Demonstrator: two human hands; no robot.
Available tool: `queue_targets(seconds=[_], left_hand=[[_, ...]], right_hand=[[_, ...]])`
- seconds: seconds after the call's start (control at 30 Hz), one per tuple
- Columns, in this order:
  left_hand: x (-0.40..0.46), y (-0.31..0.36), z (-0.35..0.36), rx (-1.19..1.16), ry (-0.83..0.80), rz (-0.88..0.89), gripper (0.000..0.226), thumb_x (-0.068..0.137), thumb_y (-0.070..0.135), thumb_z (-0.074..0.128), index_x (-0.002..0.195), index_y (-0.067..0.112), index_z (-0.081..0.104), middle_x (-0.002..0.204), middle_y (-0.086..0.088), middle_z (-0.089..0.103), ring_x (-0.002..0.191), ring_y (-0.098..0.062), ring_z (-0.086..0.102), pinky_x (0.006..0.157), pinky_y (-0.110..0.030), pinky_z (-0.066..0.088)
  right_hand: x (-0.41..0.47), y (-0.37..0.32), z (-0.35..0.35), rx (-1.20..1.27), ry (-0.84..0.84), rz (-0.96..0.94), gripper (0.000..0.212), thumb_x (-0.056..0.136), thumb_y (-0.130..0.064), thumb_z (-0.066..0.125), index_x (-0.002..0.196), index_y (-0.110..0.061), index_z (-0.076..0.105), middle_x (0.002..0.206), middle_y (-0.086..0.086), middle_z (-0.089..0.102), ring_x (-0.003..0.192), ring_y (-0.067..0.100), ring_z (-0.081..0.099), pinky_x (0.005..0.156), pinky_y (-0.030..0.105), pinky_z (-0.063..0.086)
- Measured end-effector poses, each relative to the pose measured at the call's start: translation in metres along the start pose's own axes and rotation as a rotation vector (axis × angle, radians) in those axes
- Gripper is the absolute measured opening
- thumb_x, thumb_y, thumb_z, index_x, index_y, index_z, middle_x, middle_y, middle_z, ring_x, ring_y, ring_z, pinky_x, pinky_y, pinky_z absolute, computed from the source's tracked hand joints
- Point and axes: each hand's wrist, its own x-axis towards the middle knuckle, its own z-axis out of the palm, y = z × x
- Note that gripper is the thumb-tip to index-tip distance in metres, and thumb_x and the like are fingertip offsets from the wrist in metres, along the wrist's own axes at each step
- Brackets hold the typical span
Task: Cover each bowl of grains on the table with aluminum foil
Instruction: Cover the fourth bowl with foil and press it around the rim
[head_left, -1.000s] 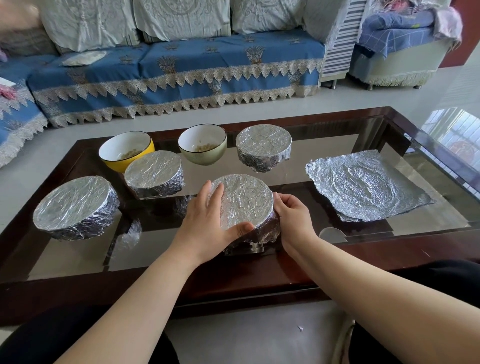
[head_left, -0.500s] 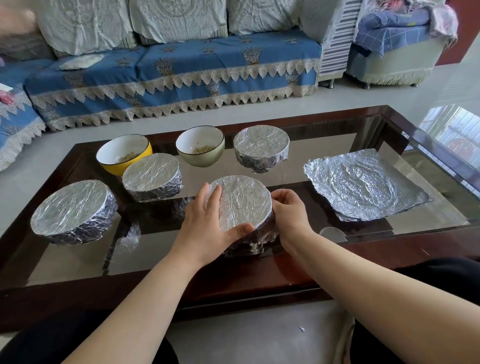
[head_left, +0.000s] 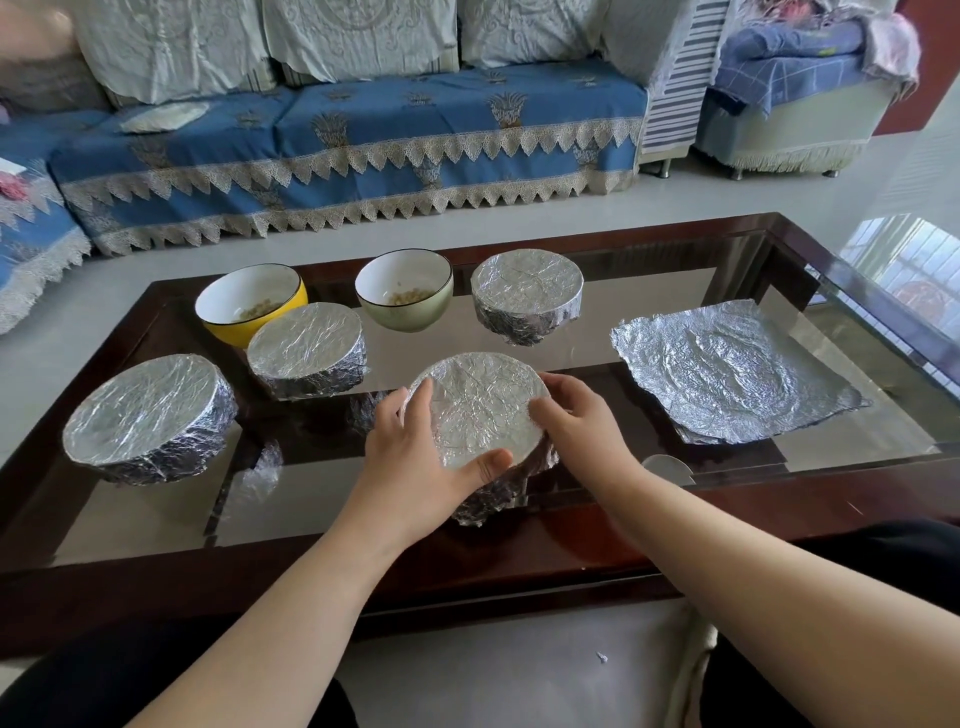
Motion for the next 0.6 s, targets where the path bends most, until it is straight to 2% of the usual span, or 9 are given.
queue_targets(seconds=[0.07,0.2,0.3,0.37,0.47,0.6], left_hand=[[-0.002,-0.002,-0.003,-0.017,0.021,0.009,0.131,0.05,0.085,0.052,0.157,0.026,0.003,0.157,0.005,-0.002,0.147,-0.022,0.014,0.119,-0.038,0.021],[0.0,-0.003,-0.007,0.082,0.003,0.034,0.128,0.055,0.086,0.053,0.156,0.031,-0.003,0.159,0.011,-0.02,0.151,-0.02,0.004,0.118,-0.041,0.02],[0.003,-0.004,-0.014,0.289,-0.043,0.019,0.126,0.055,0.095,0.036,0.156,0.031,-0.006,0.162,0.006,-0.018,0.15,-0.026,0.009,0.118,-0.045,0.019],[0.004,-0.005,-0.016,0.412,-0.046,0.058,0.124,0.056,0.096,0.024,0.156,0.03,-0.01,0.162,0.001,-0.021,0.15,-0.029,-0.003,0.12,-0.046,0.007],[0.009,-0.007,-0.013,0.381,-0.106,0.144,0.117,0.063,0.092,0.028,0.155,0.033,-0.015,0.161,0.0,-0.028,0.149,-0.023,-0.022,0.12,-0.044,-0.008],[0.014,-0.007,-0.01,0.274,-0.154,0.161,0.119,0.063,0.088,0.037,0.156,0.032,-0.011,0.163,0.003,-0.022,0.149,-0.017,-0.019,0.121,-0.042,-0.005]], right_hand=[[0.006,-0.002,-0.004,-0.016,-0.024,0.008,0.026,0.089,-0.007,0.055,0.104,-0.026,0.065,0.094,-0.015,0.068,0.084,0.001,0.063,0.078,0.019,0.049],[0.005,0.004,-0.001,0.033,0.022,0.016,0.036,0.09,-0.01,0.057,0.124,-0.02,0.053,0.103,-0.005,0.065,0.089,0.008,0.062,0.082,0.026,0.05],[0.004,0.007,0.0,0.023,0.077,0.004,0.025,0.09,-0.012,0.059,0.114,-0.016,0.054,0.1,-0.006,0.063,0.088,0.008,0.06,0.083,0.026,0.048],[0.003,0.009,0.001,0.005,0.081,0.006,0.019,0.091,-0.014,0.058,0.109,-0.016,0.055,0.098,-0.006,0.064,0.089,0.009,0.061,0.082,0.025,0.048],[0.003,0.011,0.003,0.0,0.087,0.017,0.015,0.092,-0.017,0.057,0.107,-0.016,0.055,0.1,-0.004,0.064,0.092,0.011,0.062,0.084,0.029,0.049],[0.002,0.012,0.005,0.06,0.082,0.004,0.012,0.095,-0.019,0.056,0.107,-0.016,0.057,0.105,-0.001,0.066,0.094,0.012,0.063,0.083,0.029,0.05]])
